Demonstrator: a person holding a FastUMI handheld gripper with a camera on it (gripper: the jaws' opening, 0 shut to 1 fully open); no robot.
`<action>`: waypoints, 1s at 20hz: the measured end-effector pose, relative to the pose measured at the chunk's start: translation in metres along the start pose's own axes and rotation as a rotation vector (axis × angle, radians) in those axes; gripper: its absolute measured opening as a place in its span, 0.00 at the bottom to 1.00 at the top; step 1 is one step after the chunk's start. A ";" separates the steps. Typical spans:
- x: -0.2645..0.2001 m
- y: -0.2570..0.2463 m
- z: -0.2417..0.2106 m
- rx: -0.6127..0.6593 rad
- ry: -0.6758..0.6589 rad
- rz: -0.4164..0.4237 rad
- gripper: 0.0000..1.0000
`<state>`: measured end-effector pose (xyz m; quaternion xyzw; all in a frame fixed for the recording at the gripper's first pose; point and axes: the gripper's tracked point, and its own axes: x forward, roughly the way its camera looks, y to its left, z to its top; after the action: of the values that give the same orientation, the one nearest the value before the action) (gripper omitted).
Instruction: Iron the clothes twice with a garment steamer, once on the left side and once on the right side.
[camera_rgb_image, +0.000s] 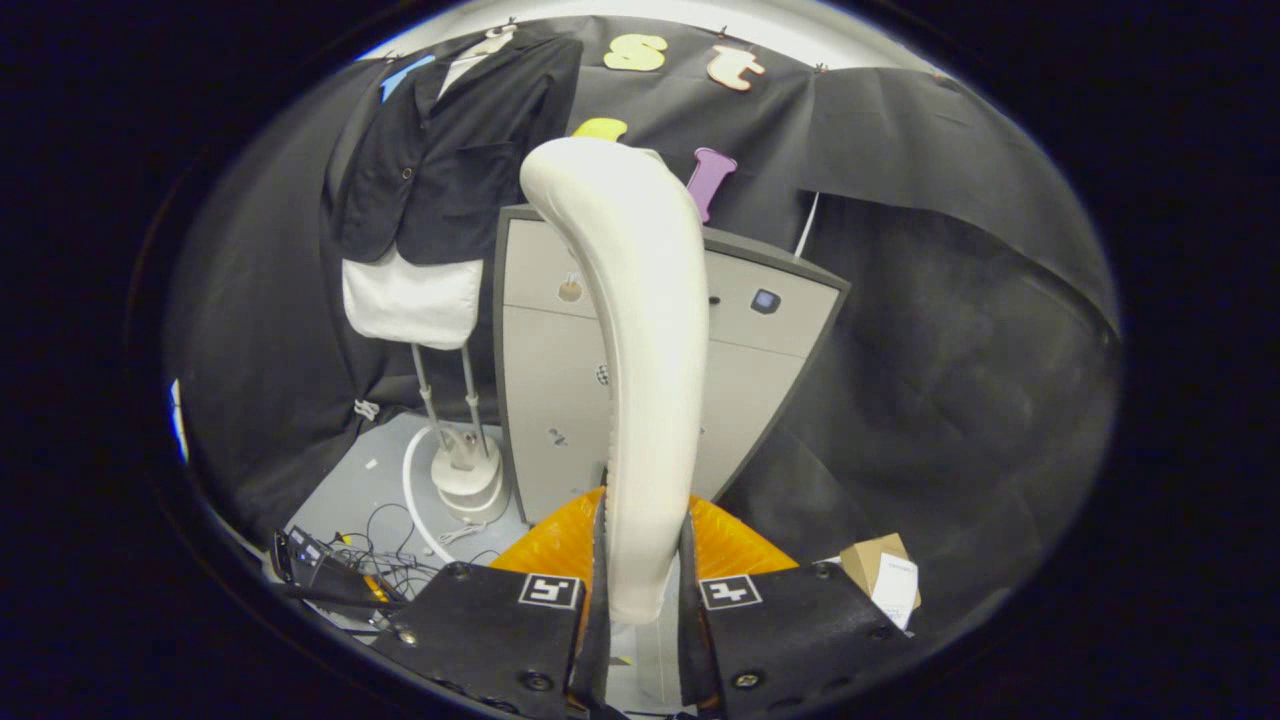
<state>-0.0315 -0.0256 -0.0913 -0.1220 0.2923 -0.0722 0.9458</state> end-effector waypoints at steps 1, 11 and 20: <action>-0.003 -0.005 -0.006 0.007 0.012 0.003 0.30; -0.020 -0.022 -0.009 0.046 0.004 -0.025 0.30; -0.016 0.006 -0.019 0.023 0.043 -0.044 0.30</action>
<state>-0.0552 -0.0205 -0.0993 -0.1159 0.3091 -0.0989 0.9387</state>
